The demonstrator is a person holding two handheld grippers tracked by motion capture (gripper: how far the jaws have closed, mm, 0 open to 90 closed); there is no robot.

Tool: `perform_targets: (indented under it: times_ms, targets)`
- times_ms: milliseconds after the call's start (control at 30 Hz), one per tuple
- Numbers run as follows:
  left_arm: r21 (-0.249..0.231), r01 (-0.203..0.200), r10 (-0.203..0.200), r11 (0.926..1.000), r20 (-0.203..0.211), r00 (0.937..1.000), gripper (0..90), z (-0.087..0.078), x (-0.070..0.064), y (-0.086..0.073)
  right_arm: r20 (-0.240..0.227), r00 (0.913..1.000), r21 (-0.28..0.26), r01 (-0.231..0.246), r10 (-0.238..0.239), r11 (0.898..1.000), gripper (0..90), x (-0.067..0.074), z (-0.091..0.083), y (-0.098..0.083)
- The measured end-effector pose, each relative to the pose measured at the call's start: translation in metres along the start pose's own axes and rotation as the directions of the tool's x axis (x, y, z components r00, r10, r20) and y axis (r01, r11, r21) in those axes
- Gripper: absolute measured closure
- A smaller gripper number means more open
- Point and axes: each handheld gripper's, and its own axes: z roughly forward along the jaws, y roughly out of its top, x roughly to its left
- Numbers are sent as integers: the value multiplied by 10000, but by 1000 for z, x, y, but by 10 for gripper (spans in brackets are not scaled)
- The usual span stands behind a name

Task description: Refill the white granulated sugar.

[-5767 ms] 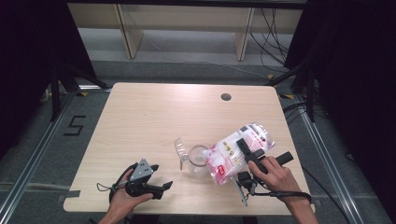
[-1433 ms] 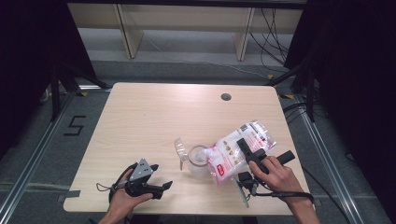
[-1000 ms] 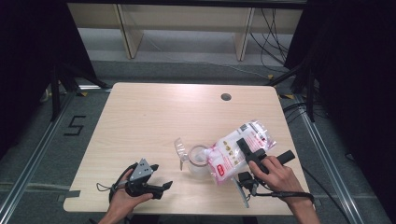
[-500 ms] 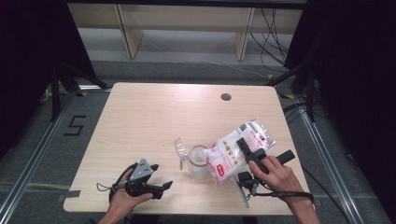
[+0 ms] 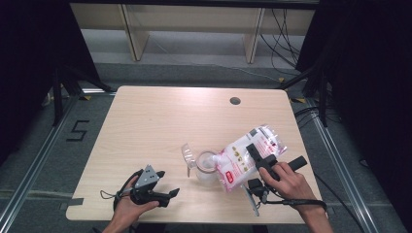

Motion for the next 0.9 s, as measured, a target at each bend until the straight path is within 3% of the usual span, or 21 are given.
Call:
perform_targets:
  times_ms: [600, 767, 900]
  targets:
    - [-6, 8, -8, 10000, -24, 10000, 181, 0, 0, 0, -20, 10000, -40, -13, 13, 10000, 738, 0, 0, 0]
    - [-10, 9, -9, 10000, -24, 10000, 180, 0, 0, 0, -79, 9992, 114, -396, 396, 9992, 741, 3, -1, 0]
    - [-15, 4, -4, 10000, -26, 10000, 181, 0, 0, 0, -123, 9991, 102, -396, 397, 9992, 742, 3, -1, 0]
